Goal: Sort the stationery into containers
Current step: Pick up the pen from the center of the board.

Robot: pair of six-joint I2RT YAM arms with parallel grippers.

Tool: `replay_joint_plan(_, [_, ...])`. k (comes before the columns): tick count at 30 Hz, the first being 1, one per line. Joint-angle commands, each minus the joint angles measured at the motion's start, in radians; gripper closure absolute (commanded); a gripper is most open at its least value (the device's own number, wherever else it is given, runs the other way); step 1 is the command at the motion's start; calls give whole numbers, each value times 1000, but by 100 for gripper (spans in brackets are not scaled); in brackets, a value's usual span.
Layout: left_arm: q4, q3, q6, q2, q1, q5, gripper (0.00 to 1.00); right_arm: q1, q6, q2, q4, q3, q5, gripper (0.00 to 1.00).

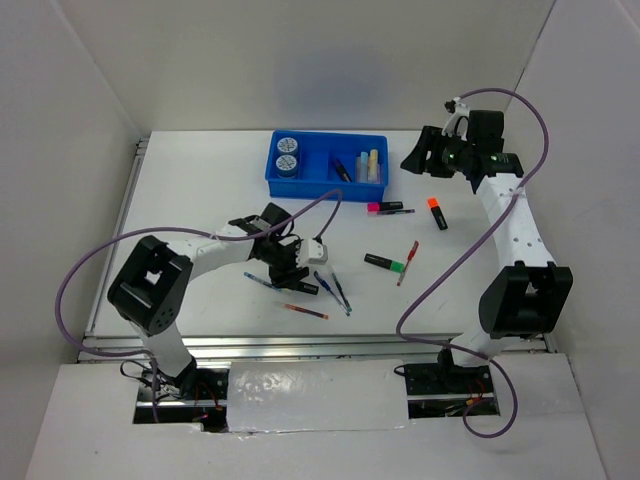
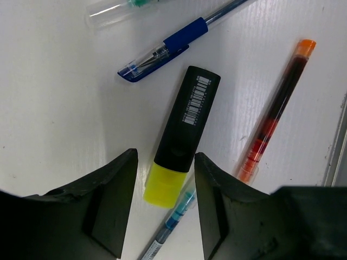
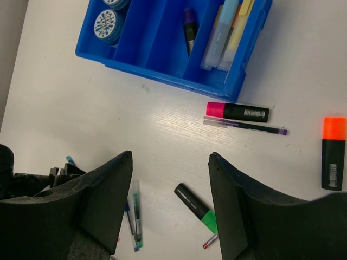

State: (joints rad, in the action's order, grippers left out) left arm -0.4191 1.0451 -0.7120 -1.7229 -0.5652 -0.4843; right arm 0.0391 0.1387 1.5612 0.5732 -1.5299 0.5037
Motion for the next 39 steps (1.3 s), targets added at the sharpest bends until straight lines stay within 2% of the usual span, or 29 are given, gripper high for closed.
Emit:
replay_joint_plan(1, [16,41,-44,-33,-9,1,42,7,-14,3,-12,-15,32,35])
replay_joint_plan(12, [-26,99,-70,-103,-7,24,48,36,-16,14,7,-32,48,36])
replay_joint_plan(15, [-23,113,-69,-116,11,38,53,36,-19,10,4,-27,53,36])
replay_joint_plan(19, [-98,187,-99,-150,68,20,70,35,-36,10,13,-29,70,36])
replay_joint_plan(21, [-110,197,-133,-142,90,18,73,27,-57,7,16,-32,87,36])
replay_joint_plan(22, [-116,204,-144,-126,106,15,78,24,-71,8,27,-38,96,36])
replay_joint_plan(26, [-72,190,-202,-25,146,-39,83,-10,-128,34,88,-76,197,38])
replay_joint_plan(29, [-6,132,-263,104,142,-68,87,-34,-162,74,157,-87,361,41])
replay_joint_plan(30, [-13,133,-283,146,127,-73,88,-69,-178,95,198,-87,456,41])
replay_joint_plan(33, [-102,179,-323,173,120,-126,91,-154,-220,146,288,-90,563,46])
replay_joint_plan(39, [-171,190,-379,264,51,-143,93,-321,-249,184,330,-84,599,48])
